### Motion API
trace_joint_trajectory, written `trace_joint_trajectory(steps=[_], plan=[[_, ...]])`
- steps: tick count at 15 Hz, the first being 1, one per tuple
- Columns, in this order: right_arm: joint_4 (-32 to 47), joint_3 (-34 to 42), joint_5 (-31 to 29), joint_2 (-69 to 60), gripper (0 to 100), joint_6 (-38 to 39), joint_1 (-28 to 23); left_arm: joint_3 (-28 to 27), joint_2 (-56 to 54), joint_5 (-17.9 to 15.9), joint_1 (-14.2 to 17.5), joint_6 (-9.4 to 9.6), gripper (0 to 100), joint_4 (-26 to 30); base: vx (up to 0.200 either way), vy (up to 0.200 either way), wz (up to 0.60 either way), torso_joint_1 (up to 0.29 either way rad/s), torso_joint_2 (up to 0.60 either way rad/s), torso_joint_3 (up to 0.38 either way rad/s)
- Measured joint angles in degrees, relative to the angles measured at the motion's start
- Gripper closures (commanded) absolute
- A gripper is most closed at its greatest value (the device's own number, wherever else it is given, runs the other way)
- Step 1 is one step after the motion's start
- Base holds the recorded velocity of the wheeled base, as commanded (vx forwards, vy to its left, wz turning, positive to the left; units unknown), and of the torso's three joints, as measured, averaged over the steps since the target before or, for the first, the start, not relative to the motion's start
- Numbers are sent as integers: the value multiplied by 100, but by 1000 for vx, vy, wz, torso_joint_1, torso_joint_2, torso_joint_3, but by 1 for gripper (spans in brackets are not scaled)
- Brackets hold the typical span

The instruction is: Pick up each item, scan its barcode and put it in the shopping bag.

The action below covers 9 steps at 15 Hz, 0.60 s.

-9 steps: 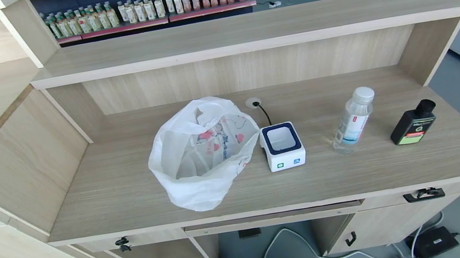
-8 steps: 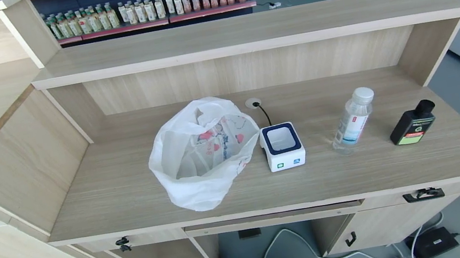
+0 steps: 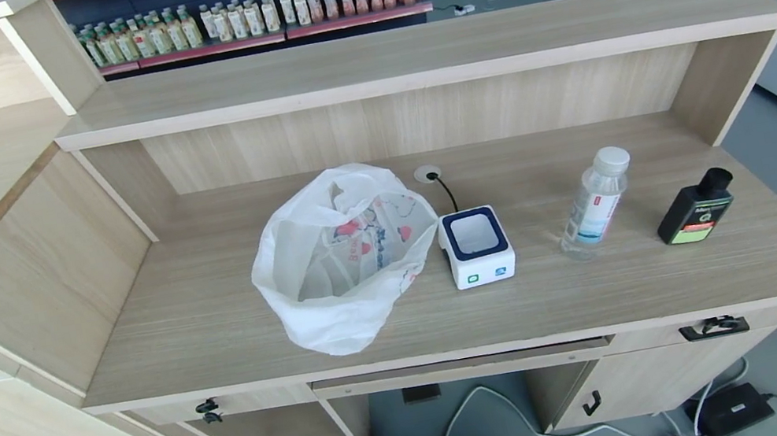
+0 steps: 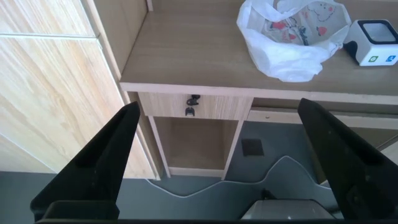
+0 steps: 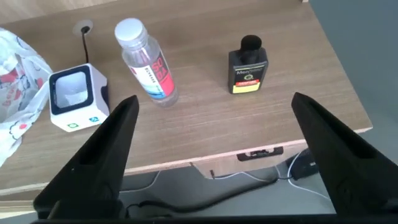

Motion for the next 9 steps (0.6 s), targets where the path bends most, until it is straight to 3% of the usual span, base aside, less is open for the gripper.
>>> trace_joint_trajectory(steps=[3,9], plan=[[-1312,-212,-24,1517,0,-194,204,0,0,0,0,-1,0,-2,0,0,0,0,0,0],[-2488,-91,-46,3035,0,-341,663,0,0,-2,0,-1,0,2,0,0,0,0,0,0]])
